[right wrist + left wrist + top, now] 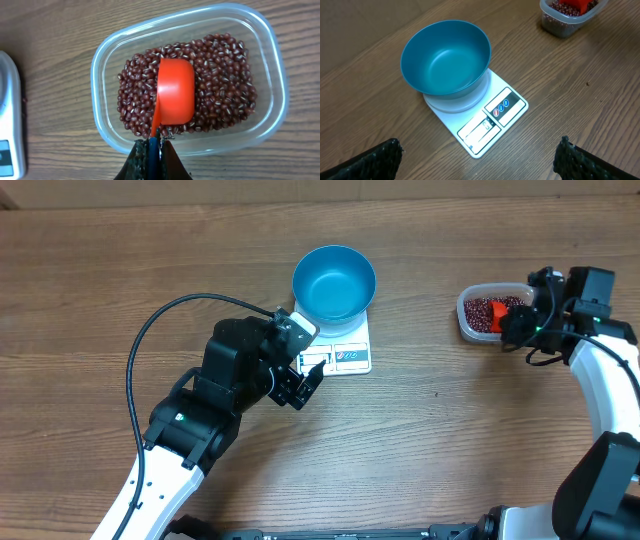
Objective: Scoop item into bowl and weigh 150g on scale
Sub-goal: 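Lower the red scoop into the bean tub with the right gripper, then drag the scoop through the beans to fill it, right gripper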
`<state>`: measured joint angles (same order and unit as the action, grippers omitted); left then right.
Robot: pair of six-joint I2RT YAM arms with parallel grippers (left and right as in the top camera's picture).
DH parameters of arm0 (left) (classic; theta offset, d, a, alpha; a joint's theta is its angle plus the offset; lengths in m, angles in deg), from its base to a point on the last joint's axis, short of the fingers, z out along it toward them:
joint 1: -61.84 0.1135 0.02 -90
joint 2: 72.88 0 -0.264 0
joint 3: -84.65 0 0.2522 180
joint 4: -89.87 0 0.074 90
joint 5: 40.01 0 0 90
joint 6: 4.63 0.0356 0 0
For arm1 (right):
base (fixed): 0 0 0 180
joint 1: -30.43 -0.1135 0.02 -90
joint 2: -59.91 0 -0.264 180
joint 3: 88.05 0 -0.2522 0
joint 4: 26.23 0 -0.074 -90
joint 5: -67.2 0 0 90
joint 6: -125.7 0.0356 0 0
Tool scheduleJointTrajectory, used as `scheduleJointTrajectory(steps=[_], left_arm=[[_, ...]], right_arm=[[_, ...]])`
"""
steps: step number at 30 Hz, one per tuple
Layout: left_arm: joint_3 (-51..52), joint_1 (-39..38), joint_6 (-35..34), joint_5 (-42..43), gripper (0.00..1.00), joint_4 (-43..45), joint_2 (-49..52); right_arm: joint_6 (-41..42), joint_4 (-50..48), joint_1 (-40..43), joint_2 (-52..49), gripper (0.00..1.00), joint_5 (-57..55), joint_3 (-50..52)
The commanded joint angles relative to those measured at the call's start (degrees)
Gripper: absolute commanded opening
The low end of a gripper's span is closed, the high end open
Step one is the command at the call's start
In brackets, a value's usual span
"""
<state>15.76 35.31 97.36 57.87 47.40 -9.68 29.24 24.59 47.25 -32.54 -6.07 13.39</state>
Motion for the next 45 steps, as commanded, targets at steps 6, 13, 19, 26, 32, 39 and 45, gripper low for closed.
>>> scheduleJointTrajectory(steps=[6,13,19,26,32,39,45], left_arm=[[0.1,0.3,-0.9,-0.4,1.00,0.0,-0.6],[0.1,0.3,-0.9,-0.4,1.00,0.0,-0.6],[0.1,0.3,-0.9,-0.4,1.00,0.0,-0.6],[0.1,0.3,-0.9,-0.4,1.00,0.0,-0.6],[0.1,0.3,-0.9,-0.4,1.00,0.0,-0.6],[0.1,0.3,-0.9,-0.4,1.00,0.0,-0.6],[0.1,0.3,-0.9,-0.4,1.00,0.0,-0.6]], right_arm=[[3.5,0.2,2.2,-2.7,0.04,6.6,1.2],[3.5,0.1,2.2,-5.7,0.04,11.4,1.2],[4.5,-1.3,2.2,-6.7,0.04,14.5,1.2],[5.4,-1.9,2.6,-6.7,0.04,14.4,1.2],[9.0,-2.6,3.5,-6.7,0.04,14.5,1.2],[13.6,-2.3,4.7,-6.7,0.04,15.1,1.2],[14.2,-2.3,4.8,-7.0,0.03,18.1,1.2]])
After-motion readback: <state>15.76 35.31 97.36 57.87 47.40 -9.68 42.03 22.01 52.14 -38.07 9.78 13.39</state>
